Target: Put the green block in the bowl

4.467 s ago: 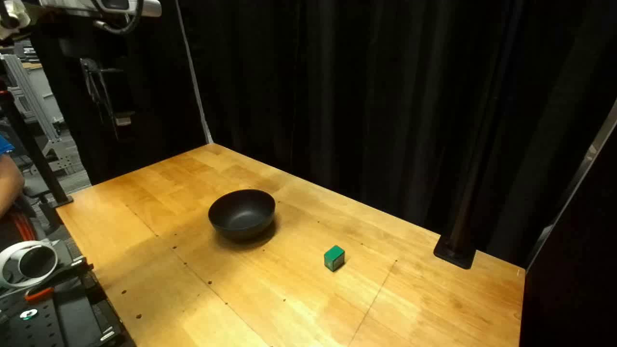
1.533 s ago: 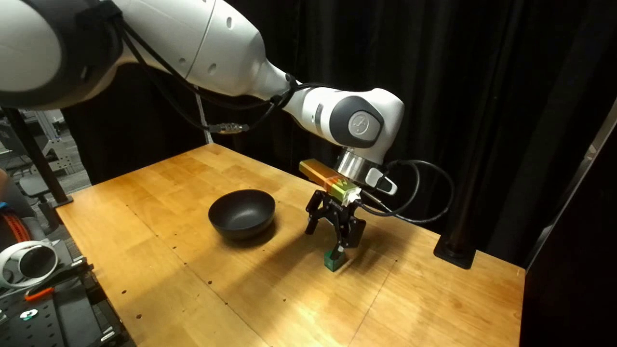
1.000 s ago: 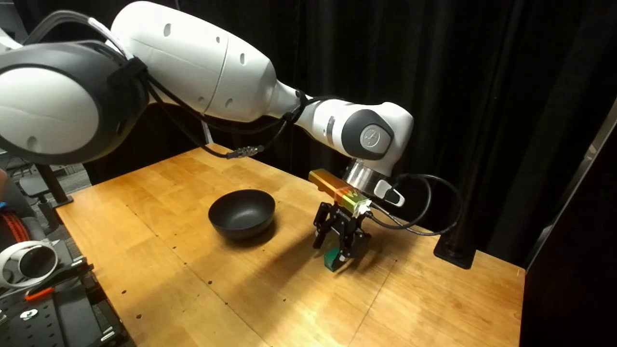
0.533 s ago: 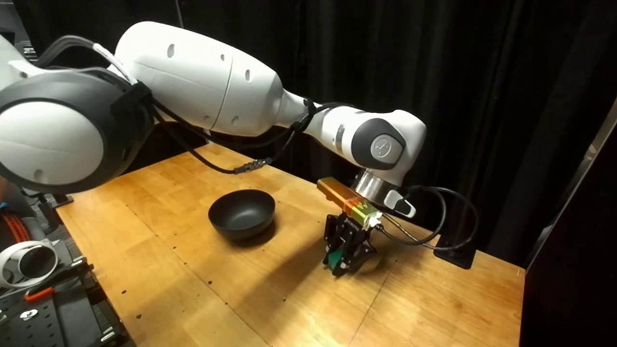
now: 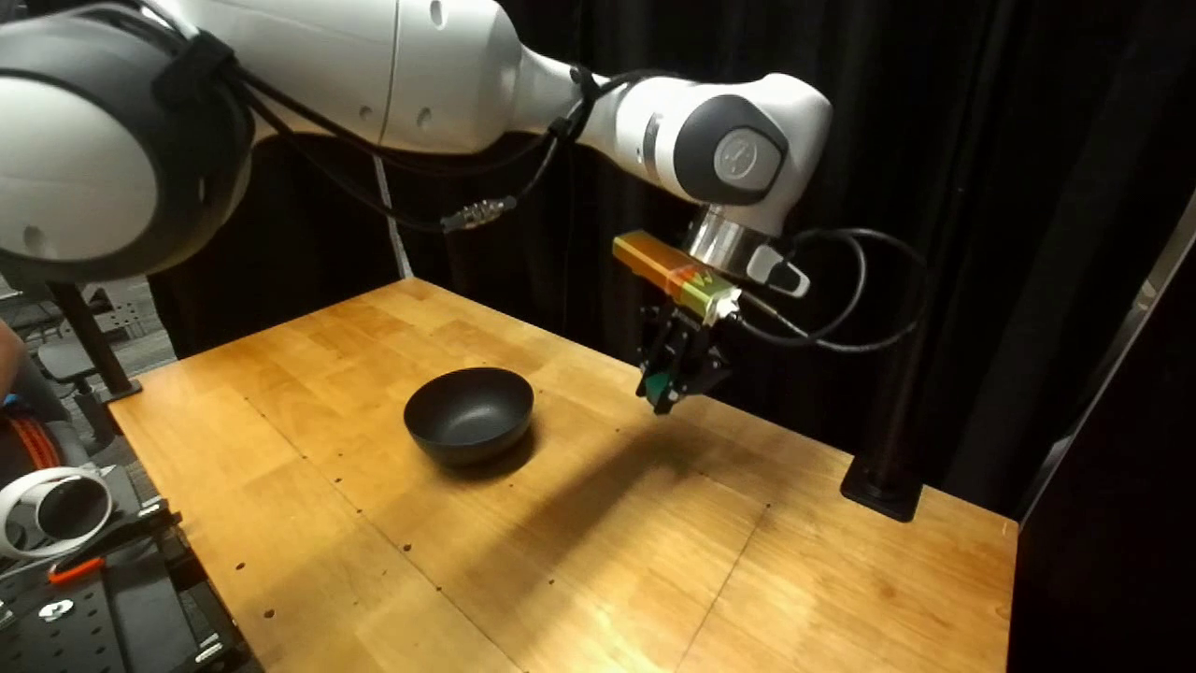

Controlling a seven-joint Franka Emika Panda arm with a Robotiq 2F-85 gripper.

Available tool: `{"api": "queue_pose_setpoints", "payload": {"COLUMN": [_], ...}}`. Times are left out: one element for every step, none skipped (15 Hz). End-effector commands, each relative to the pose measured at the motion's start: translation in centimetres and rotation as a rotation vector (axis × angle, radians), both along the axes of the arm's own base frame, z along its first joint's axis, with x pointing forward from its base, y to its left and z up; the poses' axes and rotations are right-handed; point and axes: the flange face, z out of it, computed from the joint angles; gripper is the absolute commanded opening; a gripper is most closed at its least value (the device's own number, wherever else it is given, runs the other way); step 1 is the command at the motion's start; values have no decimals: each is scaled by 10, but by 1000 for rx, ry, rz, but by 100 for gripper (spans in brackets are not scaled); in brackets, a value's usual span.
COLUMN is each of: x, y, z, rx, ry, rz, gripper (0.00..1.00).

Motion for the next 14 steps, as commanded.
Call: {"api": "queue_pose_setpoints", "payload": {"x": [-2, -5, -10, -15, -21, -26, -33, -39, -46, -53, -59, -66, -73, -79], "y": [39, 51, 60, 69, 78, 87, 96, 105, 113, 121, 126, 134, 142, 150], "z": [44, 50, 53, 55, 56, 55, 53, 50, 46, 43, 40, 35, 30, 24], "rx": [60, 63, 62, 63, 71, 83, 106, 110, 117, 119, 122, 136, 152, 155], "ry": [-41, -31, -12, 9, 25, 41, 57, 72, 91, 110, 116, 123, 130, 127], "rz": [54, 66, 73, 75, 83, 86, 94, 92, 92, 90, 72, 64, 40, 19], "gripper": [16, 16, 16, 16, 16, 16, 16, 16, 16, 16, 16, 16, 16, 16]}}
